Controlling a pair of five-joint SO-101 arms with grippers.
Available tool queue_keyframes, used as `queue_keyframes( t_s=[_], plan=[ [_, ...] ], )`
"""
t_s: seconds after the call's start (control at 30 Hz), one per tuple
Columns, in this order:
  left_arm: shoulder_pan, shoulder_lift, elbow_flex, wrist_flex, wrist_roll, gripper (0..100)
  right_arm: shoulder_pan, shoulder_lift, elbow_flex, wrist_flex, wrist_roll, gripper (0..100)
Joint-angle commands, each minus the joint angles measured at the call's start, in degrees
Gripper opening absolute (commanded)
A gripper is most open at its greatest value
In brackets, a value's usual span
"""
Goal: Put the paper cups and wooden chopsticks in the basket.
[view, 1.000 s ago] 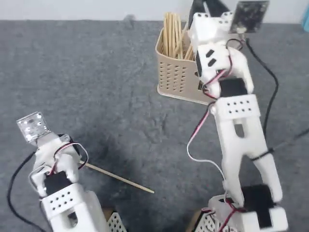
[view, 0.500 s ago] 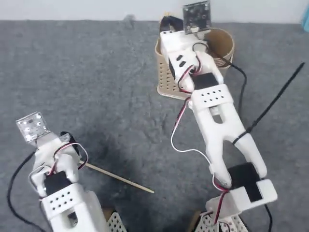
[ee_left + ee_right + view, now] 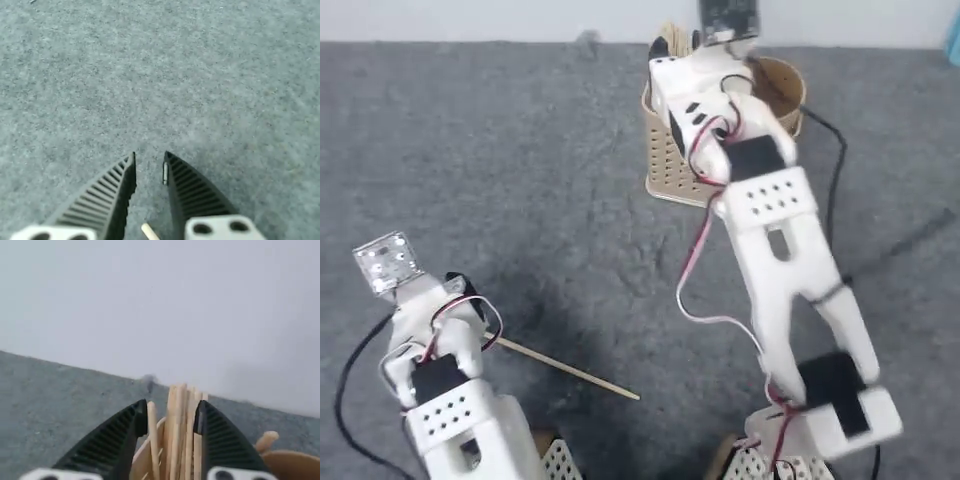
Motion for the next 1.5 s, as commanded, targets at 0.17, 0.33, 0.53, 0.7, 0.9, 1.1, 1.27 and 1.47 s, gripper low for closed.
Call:
queue_keyframes(
  t_s=[0.17,0.33,0.53,0.7,0.9,1.1,1.27,1.47],
  plan=[
    [0.35,0.53,-0.57,-0.88,-0.53,9,-0.84,-17.19,-3.78,26.95,-2.9,16.7],
    [0.35,0.53,-0.75,0.44,-0.62,9,-0.84,-22.29,-3.78,41.98,-2.99,16.6],
    [0.44,0.62,-1.01,1.93,-2.29,9,-2.68,-23.08,0.26,58.68,-2.46,16.5],
    [0.53,2.29,-1.19,2.46,-2.37,9,-3.38,-22.99,14.24,60.09,6.33,16.5],
    [2.29,25.05,-10.77,3.25,-5.1,9,-3.47,-22.99,34.73,50.15,16.7,16.5],
    [1.93,54.42,-31.34,18.73,-6.59,9,-3.38,-22.99,49.05,37.14,19.16,16.5],
    [0.88,63.12,-40.48,26.99,-6.77,9,-3.56,-22.99,59.96,22.64,18.99,16.5],
    [-3.43,59.34,-46.81,36.75,-7.74,9,-3.38,-22.9,70.24,7.78,19.08,16.5]
  ],
)
